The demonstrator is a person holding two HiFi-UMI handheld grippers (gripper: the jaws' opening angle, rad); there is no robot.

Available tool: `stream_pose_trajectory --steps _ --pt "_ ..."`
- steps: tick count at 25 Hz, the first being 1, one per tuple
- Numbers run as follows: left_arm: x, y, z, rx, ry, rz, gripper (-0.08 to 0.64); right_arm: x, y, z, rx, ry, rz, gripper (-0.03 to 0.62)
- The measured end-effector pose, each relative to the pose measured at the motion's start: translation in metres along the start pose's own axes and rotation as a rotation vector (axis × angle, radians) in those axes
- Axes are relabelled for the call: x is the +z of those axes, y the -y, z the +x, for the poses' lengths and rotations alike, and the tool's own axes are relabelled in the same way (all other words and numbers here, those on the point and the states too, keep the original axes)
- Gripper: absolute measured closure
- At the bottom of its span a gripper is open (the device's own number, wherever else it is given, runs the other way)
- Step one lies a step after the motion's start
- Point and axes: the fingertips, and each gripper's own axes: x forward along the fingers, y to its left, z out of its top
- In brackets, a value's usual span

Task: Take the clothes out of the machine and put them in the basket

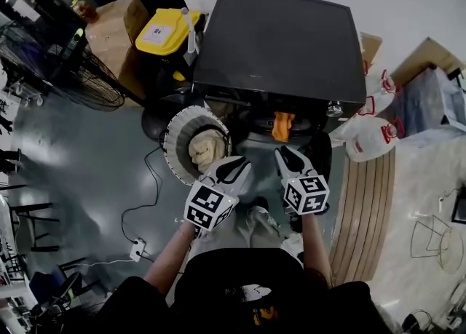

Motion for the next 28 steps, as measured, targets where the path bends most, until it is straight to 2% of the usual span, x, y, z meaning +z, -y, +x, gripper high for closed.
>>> stream_pose_trajectory --steps 12,23,25,28 --pt "-0.024 -0.037 0.047 -0.169 -0.042 0.107 0.509 -0.034 0.04 0.057 -0.185 0.031 0.076 0.514" --pt "-0.08 -0.066 0.077 -0.34 -0.031 0.222 0.509 -0.079 0.076 0.099 -0.359 0.067 0.081 0.503" --pt "-0.095 -0.071 0.082 -0.349 -0.036 0.236 0.509 -0.089 0.085 0.107 -0.373 0.069 0.088 0.499" --pt "-0.112 -0.076 0.095 -0.335 -0.032 0.216 0.509 -0.108 0.104 0.119 -0.385 0.045 0.079 0.494"
